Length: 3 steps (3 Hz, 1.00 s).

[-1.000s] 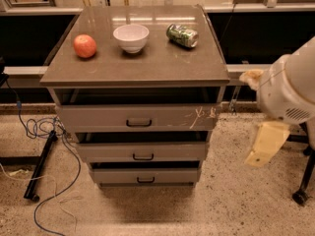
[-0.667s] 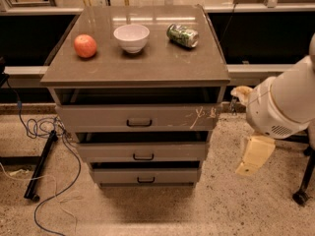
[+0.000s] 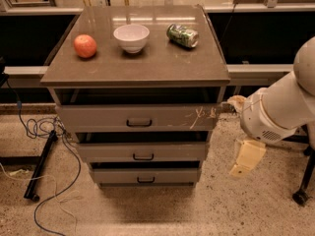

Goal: Open bottom drawer

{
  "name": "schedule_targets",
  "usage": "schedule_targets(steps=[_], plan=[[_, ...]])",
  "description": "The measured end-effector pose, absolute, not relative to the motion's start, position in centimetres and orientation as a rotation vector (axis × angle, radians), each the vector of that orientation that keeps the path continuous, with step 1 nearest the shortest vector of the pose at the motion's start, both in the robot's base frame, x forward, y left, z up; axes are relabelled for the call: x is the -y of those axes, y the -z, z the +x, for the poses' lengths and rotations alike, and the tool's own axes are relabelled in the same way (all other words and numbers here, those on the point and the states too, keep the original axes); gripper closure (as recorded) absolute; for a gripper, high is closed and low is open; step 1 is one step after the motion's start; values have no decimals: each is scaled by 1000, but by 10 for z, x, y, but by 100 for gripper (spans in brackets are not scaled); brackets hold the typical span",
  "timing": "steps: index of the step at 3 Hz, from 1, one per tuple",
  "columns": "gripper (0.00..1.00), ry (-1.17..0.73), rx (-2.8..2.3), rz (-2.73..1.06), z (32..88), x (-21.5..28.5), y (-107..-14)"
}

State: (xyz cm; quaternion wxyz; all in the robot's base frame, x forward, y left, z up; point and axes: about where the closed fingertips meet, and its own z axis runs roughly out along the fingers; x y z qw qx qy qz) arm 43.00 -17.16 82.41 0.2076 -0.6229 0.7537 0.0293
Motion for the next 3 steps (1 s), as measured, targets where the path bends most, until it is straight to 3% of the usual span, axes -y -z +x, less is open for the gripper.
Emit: schedule_targets(steps=[3], plan=[[0,-270,-1994,-1670,448,110,-704]])
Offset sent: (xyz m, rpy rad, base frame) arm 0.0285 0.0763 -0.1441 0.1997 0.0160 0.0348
